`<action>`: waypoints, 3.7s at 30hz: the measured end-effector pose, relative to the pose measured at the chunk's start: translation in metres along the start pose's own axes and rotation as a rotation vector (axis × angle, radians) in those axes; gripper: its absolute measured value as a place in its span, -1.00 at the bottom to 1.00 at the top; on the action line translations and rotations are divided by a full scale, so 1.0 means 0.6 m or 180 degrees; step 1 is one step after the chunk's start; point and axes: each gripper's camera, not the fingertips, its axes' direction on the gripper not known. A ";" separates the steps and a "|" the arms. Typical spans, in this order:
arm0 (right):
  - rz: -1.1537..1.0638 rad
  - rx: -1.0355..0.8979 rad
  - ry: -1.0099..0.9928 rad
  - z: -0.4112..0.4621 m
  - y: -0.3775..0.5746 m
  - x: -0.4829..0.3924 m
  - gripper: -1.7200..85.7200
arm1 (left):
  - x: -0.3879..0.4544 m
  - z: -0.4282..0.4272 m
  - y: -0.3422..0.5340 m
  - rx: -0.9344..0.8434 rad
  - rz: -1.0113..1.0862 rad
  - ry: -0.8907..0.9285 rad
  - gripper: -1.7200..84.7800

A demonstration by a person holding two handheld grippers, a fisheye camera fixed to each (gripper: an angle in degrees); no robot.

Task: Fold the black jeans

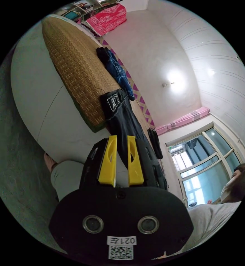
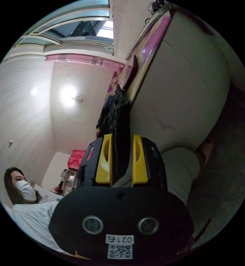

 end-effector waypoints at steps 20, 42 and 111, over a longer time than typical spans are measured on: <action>-0.0605 -0.0521 -0.0482 0.234 -0.206 -0.226 -0.93 | 0.263 0.174 -0.188 -0.0866 0.0999 -0.0210 -0.98; -0.3049 -0.2032 0.1044 0.870 0.054 -0.407 -0.79 | 0.164 0.483 -0.249 -0.0952 0.1215 -0.1349 -0.94; -0.4645 -0.2880 -0.0260 1.312 0.614 -0.467 -0.82 | -0.052 0.378 -0.331 -0.0484 0.0298 -0.0613 -0.98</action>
